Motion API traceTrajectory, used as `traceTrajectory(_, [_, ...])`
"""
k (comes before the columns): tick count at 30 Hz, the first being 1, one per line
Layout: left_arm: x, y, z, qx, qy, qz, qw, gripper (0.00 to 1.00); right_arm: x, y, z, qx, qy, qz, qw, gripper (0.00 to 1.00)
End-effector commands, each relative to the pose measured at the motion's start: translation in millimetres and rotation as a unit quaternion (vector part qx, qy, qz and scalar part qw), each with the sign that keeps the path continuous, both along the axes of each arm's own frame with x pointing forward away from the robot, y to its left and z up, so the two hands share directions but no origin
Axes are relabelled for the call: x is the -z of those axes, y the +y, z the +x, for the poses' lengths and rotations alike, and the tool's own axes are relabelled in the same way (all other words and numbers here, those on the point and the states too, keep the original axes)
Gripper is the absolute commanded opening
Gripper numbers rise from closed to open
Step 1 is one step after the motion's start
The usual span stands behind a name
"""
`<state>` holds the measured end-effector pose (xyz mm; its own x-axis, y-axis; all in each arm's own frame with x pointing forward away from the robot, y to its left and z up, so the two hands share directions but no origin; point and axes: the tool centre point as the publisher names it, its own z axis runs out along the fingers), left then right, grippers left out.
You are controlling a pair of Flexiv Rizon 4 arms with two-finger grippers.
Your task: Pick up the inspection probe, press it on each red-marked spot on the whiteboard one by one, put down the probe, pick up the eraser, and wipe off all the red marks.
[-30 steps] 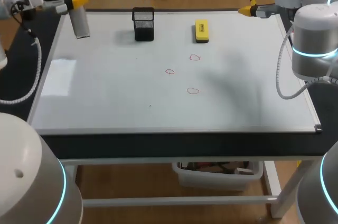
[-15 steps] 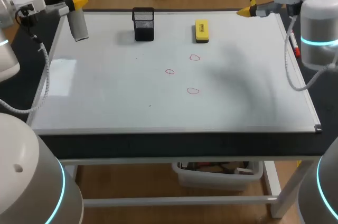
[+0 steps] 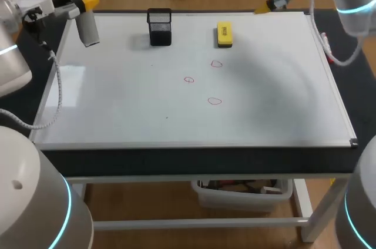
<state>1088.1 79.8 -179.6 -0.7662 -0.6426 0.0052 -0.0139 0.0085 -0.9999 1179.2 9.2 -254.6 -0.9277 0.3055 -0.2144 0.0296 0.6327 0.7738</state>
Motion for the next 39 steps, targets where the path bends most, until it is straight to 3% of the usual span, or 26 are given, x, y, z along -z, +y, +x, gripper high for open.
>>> traceTrajectory(1, [-0.5,-1,-0.8,-0.002,-0.002,-0.001,1.0,0.0,12,18,13.2,-0.284,0.122,-0.306,0.9,1.0])
traceTrajectory(5, [-0.5,-1,-0.8,-0.002,-0.002,-0.001,1.0,0.0,25,30,13.8,-0.332,0.114,-0.373,0.859,1.0])
traceTrajectory(10, [-0.5,-1,-0.8,-0.002,-0.002,-0.001,1.0,0.0,37,39,13.8,-0.376,0.083,-0.472,0.793,1.0])
traceTrajectory(12, [-0.5,-1,-0.8,-0.002,-0.002,-0.001,1.0,0.0,41,41,14.6,-0.388,0.069,-0.49,0.778,1.0])
traceTrajectory(17, [-0.5,-1,-0.8,-0.002,-0.002,-0.001,1.0,0.0,51,42,14.9,-0.427,0.028,-0.551,0.717,1.0])
traceTrajectory(18, [-0.5,-1,-0.8,-0.002,-0.002,-0.001,1.0,0.0,51,41,14.8,-0.425,0.03,-0.547,0.721,1.0])
traceTrajectory(35, [-0.5,-1,-0.8,-0.002,-0.002,-0.001,1.0,0.0,51,41,14.8,-0.425,0.03,-0.547,0.721,1.0])
traceTrajectory(36, [-0.5,-1,-0.8,-0.002,-0.002,-0.001,1.0,0.0,54,40,17.7,-0.433,0.008,-0.53,0.729,1.0])
traceTrajectory(37, [-0.5,-1,-0.8,-0.002,-0.002,-0.001,1.0,0.0,57,39,20.3,-0.441,0.012,-0.531,0.723,1.0])
traceTrajectory(38, [-0.5,-1,-0.8,-0.002,-0.002,-0.001,1.0,0.0,60,40,22.5,-0.457,0.007,-0.537,0.709,1.0])
traceTrajectory(39, [-0.5,-1,-0.8,-0.002,-0.002,-0.001,1.0,0.0,63,40,24.0,-0.463,-0.001,-0.531,0.71,1.0])
